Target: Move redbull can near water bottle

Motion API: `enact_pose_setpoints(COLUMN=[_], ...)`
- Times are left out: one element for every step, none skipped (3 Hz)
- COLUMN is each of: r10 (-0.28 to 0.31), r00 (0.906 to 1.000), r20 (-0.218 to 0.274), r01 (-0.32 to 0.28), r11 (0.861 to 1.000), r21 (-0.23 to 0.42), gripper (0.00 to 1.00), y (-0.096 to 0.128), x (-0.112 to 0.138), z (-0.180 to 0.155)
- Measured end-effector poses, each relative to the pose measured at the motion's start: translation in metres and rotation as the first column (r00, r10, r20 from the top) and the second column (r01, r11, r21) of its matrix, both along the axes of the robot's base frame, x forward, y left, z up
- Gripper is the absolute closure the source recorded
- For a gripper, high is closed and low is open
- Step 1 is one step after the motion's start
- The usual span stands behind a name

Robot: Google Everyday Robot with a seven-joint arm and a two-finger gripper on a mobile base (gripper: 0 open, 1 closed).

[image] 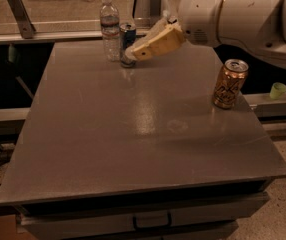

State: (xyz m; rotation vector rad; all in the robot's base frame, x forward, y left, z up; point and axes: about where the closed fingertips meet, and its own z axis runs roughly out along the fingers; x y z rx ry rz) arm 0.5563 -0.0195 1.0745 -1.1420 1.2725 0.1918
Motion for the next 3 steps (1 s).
enact_pose_setpoints(r10=[-0.089, -0.212, -0.226], r00=[0.9885, 0.9338, 0.9161], r20=[0.122, 0.288, 0.331], r01=[0.094, 0.233, 0.245], r11=[0.995, 0.972, 0.969], r21=[-0.03, -0.038, -0.017], gripper=[0.0, 0.0, 0.0], y=[-0.071, -0.164, -0.172], x=[0.029, 0.055, 0.051], z=[0.024, 0.072, 0.1])
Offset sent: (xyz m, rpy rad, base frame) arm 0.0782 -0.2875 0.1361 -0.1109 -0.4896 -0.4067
